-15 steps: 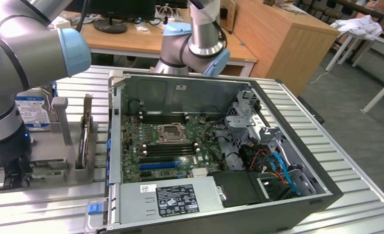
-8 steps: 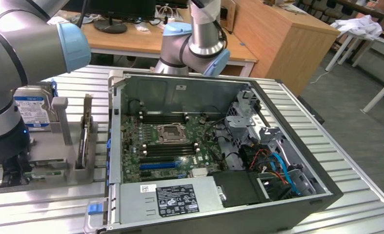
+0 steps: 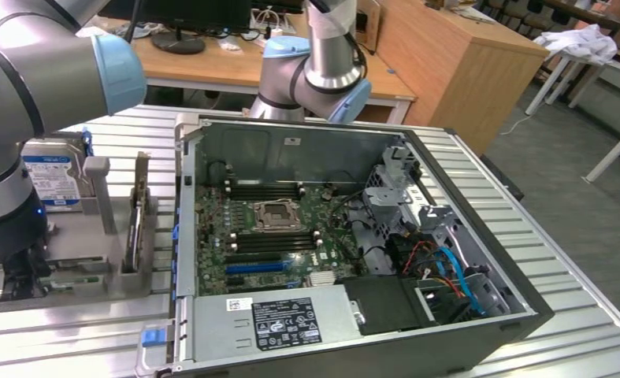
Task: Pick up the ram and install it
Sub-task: 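Pick up the ram and move it above insertion slot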
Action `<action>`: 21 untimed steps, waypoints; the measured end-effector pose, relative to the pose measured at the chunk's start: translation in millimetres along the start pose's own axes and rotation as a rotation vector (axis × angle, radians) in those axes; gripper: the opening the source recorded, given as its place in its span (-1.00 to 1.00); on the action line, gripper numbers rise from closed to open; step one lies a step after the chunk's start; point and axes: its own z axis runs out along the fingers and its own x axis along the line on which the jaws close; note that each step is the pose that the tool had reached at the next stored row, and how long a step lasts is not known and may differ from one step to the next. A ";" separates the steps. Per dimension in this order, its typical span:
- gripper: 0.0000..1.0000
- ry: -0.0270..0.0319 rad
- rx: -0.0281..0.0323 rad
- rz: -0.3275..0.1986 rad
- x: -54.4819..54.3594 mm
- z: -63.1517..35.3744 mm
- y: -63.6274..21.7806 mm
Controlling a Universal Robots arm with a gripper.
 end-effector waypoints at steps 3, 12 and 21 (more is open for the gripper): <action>-0.29 -0.0002 0.0003 0.000 -0.2 -1.3 0.0; -0.29 0.0000 0.0000 0.000 0.1 -1.7 -7.6; -0.29 -0.0001 0.0001 0.000 0.4 -2.1 -19.2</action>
